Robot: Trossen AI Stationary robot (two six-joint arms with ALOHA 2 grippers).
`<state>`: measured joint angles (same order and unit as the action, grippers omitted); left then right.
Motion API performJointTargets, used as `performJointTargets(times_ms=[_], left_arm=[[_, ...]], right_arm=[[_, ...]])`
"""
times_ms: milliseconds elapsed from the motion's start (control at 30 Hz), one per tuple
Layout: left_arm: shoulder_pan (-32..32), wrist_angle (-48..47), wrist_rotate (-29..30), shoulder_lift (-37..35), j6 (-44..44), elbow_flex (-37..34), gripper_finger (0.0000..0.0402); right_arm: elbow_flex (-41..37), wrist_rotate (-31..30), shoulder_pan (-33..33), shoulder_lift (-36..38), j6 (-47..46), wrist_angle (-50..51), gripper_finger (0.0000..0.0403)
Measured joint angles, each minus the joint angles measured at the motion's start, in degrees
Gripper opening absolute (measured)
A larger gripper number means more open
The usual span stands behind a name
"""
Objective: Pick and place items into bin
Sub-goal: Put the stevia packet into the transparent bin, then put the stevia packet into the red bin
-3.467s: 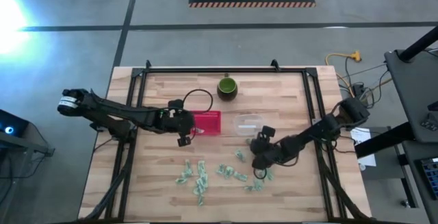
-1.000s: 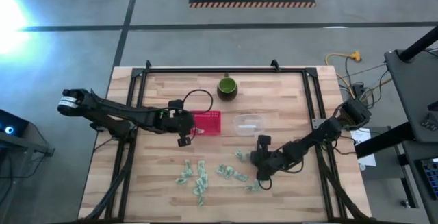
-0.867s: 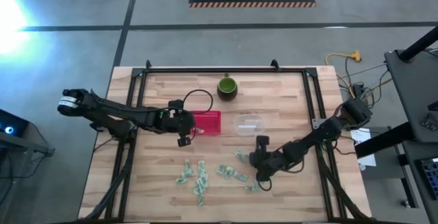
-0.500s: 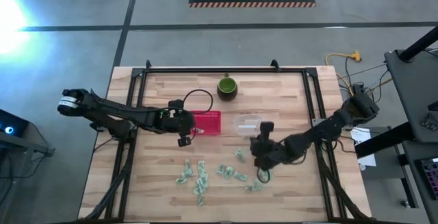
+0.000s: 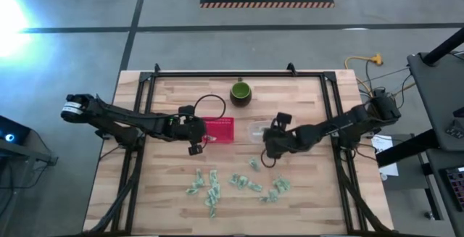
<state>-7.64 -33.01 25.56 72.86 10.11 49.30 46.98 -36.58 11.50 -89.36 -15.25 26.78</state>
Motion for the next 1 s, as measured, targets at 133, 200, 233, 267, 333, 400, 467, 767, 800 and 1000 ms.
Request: performJointTargets(times_ms=[133, 200, 233, 267, 333, 400, 467, 767, 800, 1000], left_arm=[[0.0, 0.0, 0.0, 0.0, 0.0, 0.0, 0.0135], [0.0, 0.0, 0.0, 0.0, 0.0, 0.0, 0.0135], [0.0, 0.0, 0.0, 0.0, 0.0, 0.0, 0.0135], [0.0, 0.0, 0.0, 0.0, 0.0, 0.0, 0.0135], [0.0, 0.0, 0.0, 0.0, 0.0, 0.0, 0.0135], [-0.4, -0.1, -0.3, 0.0, 0.0, 0.0, 0.0135], [-1.3, -0.7, -1.2, 0.0, 0.0, 0.0, 0.0135], [-10.4, -1.1, -1.5, -0.4, 5.0, 0.0, 0.0134], [-11.9, -1.1, -1.5, -0.2, 5.8, 0.0, 0.0134], [-19.2, 0.0, -1.8, 3.6, 6.7, -0.4, 0.0134]], right_arm=[[-0.2, 0.0, -0.3, 0.0, -0.1, 0.0, 0.0050], [-0.2, 0.0, -0.3, 0.0, -0.2, 0.0, 0.0069], [-0.2, 0.0, -0.3, 0.0, -0.2, 0.0, 0.0079], [-0.2, 0.0, -0.3, 0.0, -0.2, 0.0, 0.0088], [-0.1, 0.0, -0.3, 0.1, 0.0, 0.1, 0.0106], [0.2, 0.0, 0.3, 0.4, 0.5, 0.0, 0.0119], [0.3, 0.0, 1.3, 1.2, 0.9, 0.0, 0.0130], [-0.1, -2.3, 9.5, 8.3, -2.7, 2.6, 0.0140], [-0.3, -2.3, 10.9, 8.9, -3.5, 2.8, 0.0139], [-2.6, -2.2, 18.9, 10.7, -4.3, 0.1, 0.0130]])
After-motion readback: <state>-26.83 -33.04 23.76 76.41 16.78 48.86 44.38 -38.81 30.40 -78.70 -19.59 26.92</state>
